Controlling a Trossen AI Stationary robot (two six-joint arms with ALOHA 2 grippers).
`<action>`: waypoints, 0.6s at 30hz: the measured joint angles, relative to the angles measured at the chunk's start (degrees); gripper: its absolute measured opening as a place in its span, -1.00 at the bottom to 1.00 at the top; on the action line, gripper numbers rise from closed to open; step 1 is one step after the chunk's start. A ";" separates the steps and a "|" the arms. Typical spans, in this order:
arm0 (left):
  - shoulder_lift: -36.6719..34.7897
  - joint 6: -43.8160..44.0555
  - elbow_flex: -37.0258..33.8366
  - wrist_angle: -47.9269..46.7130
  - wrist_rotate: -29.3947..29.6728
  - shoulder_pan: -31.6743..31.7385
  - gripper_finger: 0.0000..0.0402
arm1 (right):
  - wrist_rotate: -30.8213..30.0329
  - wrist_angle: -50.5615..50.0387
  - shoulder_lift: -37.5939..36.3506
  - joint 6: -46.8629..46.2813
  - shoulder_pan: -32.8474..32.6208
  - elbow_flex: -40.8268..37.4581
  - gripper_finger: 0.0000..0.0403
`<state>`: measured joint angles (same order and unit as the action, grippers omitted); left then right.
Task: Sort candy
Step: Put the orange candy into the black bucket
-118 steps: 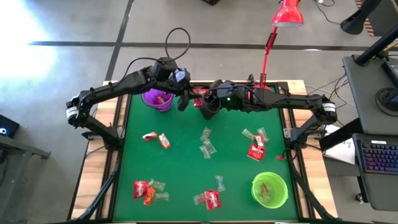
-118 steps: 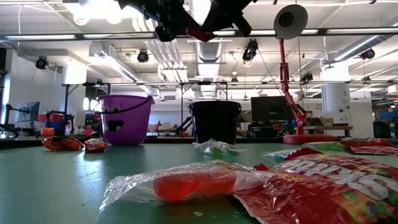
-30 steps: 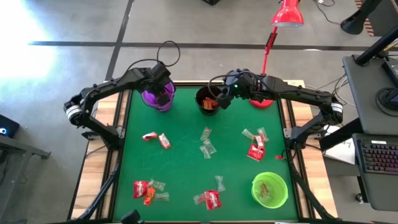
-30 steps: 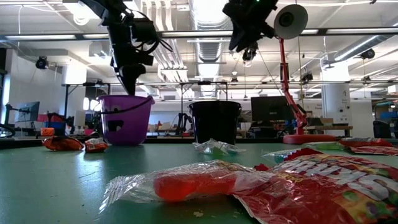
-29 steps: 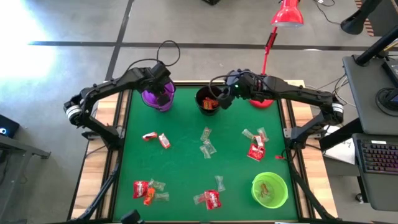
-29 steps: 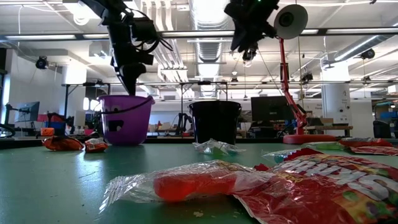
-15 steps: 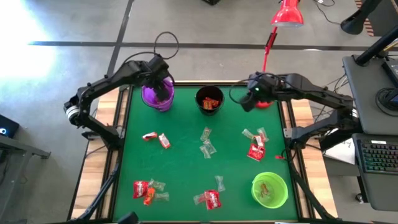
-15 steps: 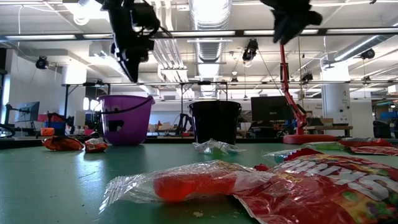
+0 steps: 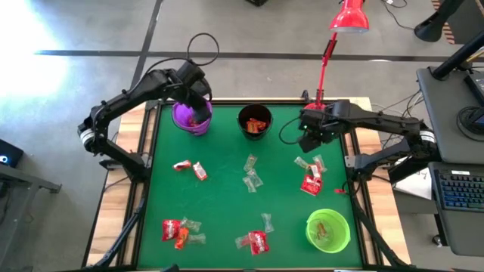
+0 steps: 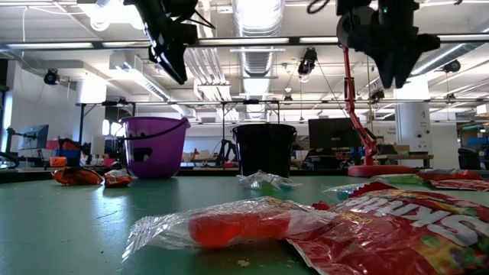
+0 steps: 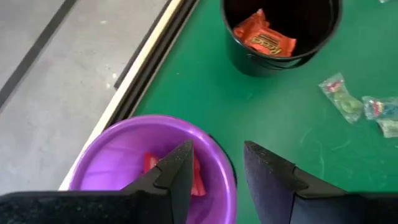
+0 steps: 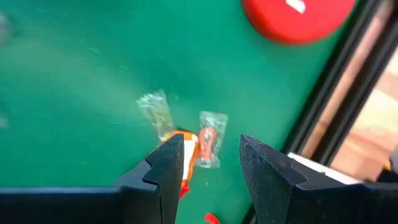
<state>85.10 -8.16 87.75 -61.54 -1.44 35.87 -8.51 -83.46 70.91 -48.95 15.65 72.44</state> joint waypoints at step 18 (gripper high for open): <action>-0.07 -0.16 -0.07 -3.25 -5.33 -4.66 -0.39 | 5.79 9.48 -0.39 -15.86 -11.23 -13.46 -0.26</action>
<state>85.03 -8.32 87.68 -64.79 -6.77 31.21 -2.72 -73.98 70.52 -64.81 4.43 58.98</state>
